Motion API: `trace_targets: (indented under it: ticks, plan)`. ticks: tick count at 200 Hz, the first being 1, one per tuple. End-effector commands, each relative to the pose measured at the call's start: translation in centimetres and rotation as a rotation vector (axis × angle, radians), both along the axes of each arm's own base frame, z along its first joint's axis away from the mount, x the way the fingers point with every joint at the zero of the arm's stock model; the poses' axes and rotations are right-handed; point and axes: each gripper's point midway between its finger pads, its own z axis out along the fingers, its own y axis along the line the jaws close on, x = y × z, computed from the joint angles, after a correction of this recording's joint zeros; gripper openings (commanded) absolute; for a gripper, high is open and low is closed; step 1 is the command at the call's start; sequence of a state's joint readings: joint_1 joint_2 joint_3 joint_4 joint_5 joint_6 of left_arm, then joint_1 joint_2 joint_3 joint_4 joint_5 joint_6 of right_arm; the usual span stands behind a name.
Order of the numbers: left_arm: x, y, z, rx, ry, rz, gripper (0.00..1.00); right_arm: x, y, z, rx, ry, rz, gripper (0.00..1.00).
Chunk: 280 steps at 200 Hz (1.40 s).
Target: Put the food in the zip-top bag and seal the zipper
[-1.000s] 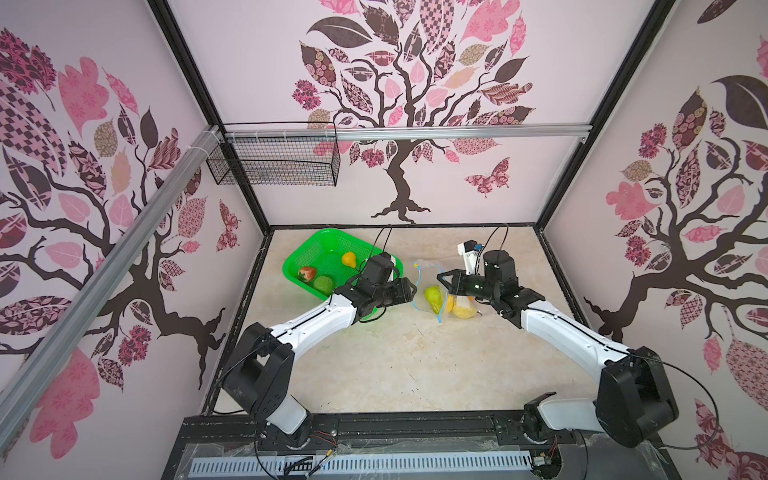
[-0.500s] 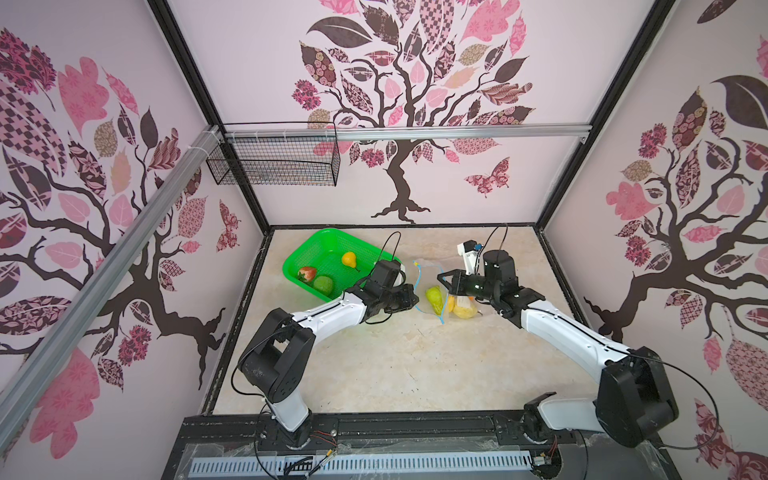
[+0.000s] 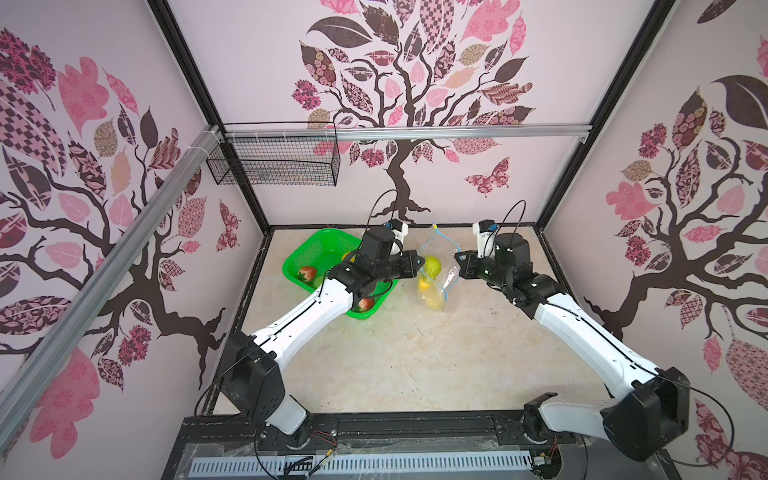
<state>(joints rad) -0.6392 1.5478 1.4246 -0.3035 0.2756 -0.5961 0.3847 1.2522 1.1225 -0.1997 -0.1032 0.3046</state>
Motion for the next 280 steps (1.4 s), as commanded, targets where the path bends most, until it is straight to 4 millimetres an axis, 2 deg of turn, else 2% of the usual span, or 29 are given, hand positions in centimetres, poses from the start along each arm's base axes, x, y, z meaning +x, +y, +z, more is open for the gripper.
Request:
trace_targets:
  ticks: [1,26,57,92,114,136,172,203,227,235,241,248,256,260,268,280]
  plan:
    - [-0.1,0.5,3.9,0.031,-0.096,-0.021,0.0,-0.5,-3.0,3.5,-0.097,-0.083,-0.115,0.0]
    - [0.1,0.1,6.2,0.028,-0.131,-0.044,0.0,-0.8,-4.7,6.2,-0.135,-0.143,-0.188,0.0]
    - [0.3,-0.9,7.3,0.014,-0.127,-0.081,0.0,-2.0,-6.7,9.4,-0.152,-0.227,-0.265,0.0]
    - [-0.1,-3.4,7.1,-0.008,-0.107,-0.149,0.0,-3.7,-8.1,12.9,-0.134,-0.317,-0.305,0.0]
    - [-0.2,-5.3,5.2,-0.039,-0.059,-0.186,0.0,-4.5,-7.6,13.6,-0.101,-0.344,-0.264,0.0]
    - [-0.1,-6.7,1.7,-0.076,0.034,-0.203,0.0,-4.4,-6.1,12.1,-0.078,-0.321,-0.19,0.0]
    - [0.0,-7.5,-4.1,-0.073,0.154,-0.199,0.0,-3.0,-4.5,6.4,-0.084,-0.204,-0.136,0.0]
    - [-0.5,-7.0,-8.4,-0.032,0.236,-0.179,0.0,-2.3,-2.9,2.7,-0.061,-0.131,-0.078,0.0]
    - [-0.7,-5.4,-10.1,-0.005,0.275,-0.157,0.01,-1.9,-1.5,0.7,-0.02,-0.093,-0.023,0.0]
    - [-0.6,-4.6,-10.4,0.002,0.286,-0.143,0.12,-1.8,-0.9,0.3,0.0,-0.085,0.001,0.0]
    - [-0.6,-3.8,-10.4,0.003,0.29,-0.131,0.26,-1.8,-0.5,0.0,0.014,-0.079,0.018,0.0]
    - [-0.4,-2.8,-10.3,0.005,0.29,-0.111,0.51,-1.6,-0.2,-0.4,0.024,-0.066,0.028,0.0]
    - [-0.2,-1.2,-10.4,0.026,0.296,-0.078,0.65,-1.5,0.1,-0.8,0.028,-0.054,0.035,0.0]
    - [-0.1,-0.4,-10.3,0.038,0.288,-0.061,0.76,-1.4,0.1,-0.9,0.026,-0.049,0.036,0.0]
    - [0.3,1.5,-10.3,0.068,0.275,-0.017,0.88,-1.2,0.2,-1.3,0.021,-0.04,0.036,0.0]
    - [0.9,4.4,-10.0,0.112,0.245,0.054,0.98,-0.9,0.1,-1.6,0.008,-0.036,0.026,0.0]
